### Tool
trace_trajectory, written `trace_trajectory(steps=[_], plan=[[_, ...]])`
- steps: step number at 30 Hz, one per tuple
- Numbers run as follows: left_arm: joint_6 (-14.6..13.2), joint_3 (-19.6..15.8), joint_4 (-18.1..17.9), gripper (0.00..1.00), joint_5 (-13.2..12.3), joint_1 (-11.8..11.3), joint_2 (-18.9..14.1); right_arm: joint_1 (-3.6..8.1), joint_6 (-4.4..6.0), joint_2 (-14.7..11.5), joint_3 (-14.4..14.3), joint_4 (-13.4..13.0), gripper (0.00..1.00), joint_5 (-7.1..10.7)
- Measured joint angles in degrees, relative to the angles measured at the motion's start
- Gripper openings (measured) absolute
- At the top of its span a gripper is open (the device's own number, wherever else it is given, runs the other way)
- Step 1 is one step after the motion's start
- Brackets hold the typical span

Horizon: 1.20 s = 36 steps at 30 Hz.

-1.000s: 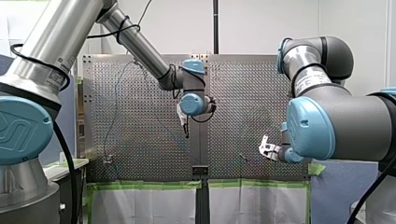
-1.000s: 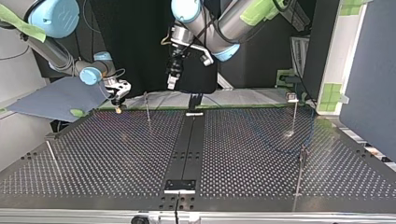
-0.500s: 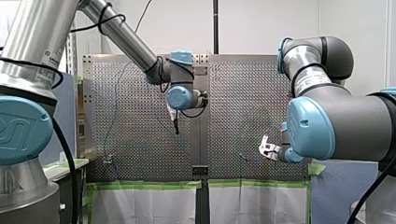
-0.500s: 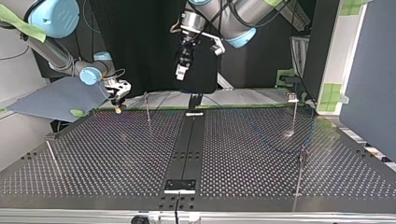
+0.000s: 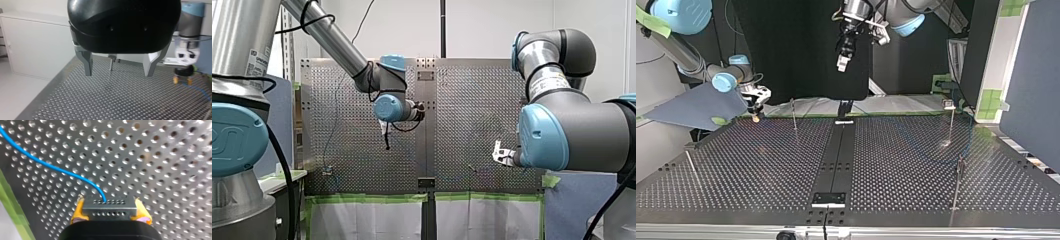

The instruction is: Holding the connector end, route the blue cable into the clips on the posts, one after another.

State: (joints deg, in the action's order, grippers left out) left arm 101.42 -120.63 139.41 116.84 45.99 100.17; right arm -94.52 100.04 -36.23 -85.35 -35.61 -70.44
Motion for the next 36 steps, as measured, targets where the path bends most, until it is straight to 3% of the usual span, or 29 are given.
trace_trajectory(steps=[4, 8, 12, 17, 19, 36], plan=[[0.00, -2.17, 0.00, 0.99, 0.00, 0.00, 0.00, 0.55, -0.86, -2.42, -2.28, -0.14, 0.00, -0.23], [0.00, -4.41, 0.00, 0.99, 0.00, 0.00, -0.01, 1.21, -0.42, -4.71, -4.55, -0.24, 0.00, -1.07], [0.00, -6.61, 0.00, 0.99, 0.00, 0.00, 0.01, 1.77, 1.27, -7.00, -6.83, -0.72, 0.00, -1.52], [0.00, -8.07, 0.00, 0.99, 0.00, 0.00, 0.01, 2.45, 4.18, -10.08, -8.49, -2.13, 0.00, -0.54], [0.00, -8.19, 0.00, 0.99, 0.00, 0.00, 0.00, 2.60, 4.78, -11.19, -8.65, -2.47, 0.00, -0.22], [0.00, -8.28, 0.00, 0.99, 0.00, 0.00, -0.03, 2.71, 5.02, -12.30, -8.75, -2.72, 0.00, 0.03]])
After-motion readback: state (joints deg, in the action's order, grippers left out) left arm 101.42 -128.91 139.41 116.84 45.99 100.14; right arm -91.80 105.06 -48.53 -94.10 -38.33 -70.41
